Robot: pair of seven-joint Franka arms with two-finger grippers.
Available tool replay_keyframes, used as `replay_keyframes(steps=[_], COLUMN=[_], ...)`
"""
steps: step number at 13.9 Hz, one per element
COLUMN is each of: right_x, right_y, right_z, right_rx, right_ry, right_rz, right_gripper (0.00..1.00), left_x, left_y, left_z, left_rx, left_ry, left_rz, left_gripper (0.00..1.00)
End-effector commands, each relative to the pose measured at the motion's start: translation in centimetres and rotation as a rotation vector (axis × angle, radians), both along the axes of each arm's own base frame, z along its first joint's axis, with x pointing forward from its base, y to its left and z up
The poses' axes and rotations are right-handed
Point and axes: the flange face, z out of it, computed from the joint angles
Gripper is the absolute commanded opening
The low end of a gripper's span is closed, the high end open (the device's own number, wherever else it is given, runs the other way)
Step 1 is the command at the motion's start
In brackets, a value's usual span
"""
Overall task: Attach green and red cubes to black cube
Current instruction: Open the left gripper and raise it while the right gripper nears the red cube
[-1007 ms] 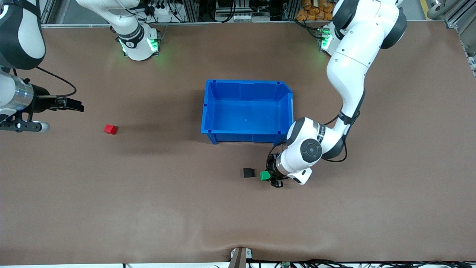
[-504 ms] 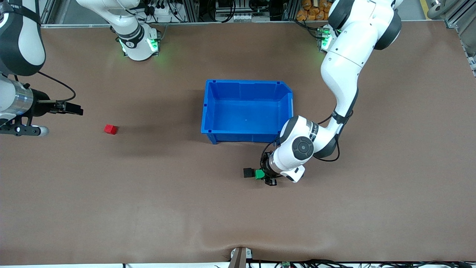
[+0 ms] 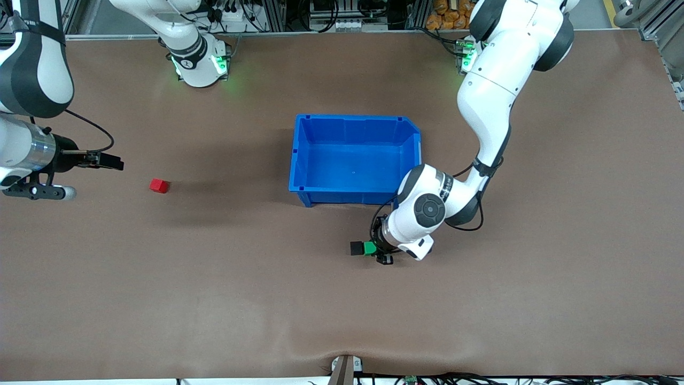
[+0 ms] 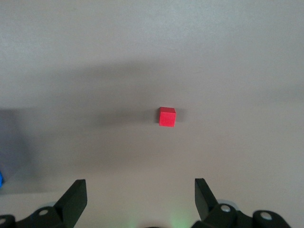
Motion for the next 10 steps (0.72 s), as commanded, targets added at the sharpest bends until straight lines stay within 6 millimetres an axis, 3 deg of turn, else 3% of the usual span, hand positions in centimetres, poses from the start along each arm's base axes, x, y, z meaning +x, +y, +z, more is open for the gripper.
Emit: replay_keyframes(steps=[1, 3, 5, 6, 7, 10], right_x=[-0.3, -0.2, 0.0, 0.0, -0.1, -0.2], right_y=[-0.6, -0.5, -0.5, -0.5, -0.5, -0.6], right_z=[0.0, -0.4, -1.0, -1.3, -1.9, -2.6], right_rx=[-0.018, -0.018, -0.018, -0.019, -0.017, -0.018], right_ry=[-0.007, -0.004, 0.001, -0.004, -0.003, -0.009], right_rz=[-0.013, -0.011, -0.011, -0.011, -0.012, -0.015], right_gripper=[1.00, 1.00, 1.00, 1.00, 1.00, 1.00], left_x=[-0.5, -0.7, -0.3, -0.2, -0.1, 0.8], left_y=[-1.2, -1.6, -1.2, -1.0, -0.9, 0.3], left_z=[-1.7, -1.7, -1.1, -0.6, -0.3, 2.9], left_rx=[0.016, 0.021, 0.021, 0.022, 0.025, 0.026], left_ry=[0.007, 0.001, -0.005, -0.012, -0.017, -0.026], left_rz=[-0.019, -0.033, -0.030, -0.031, -0.051, -0.099], left_gripper=[0.03, 0.09, 0.24, 0.47, 0.99, 1.00])
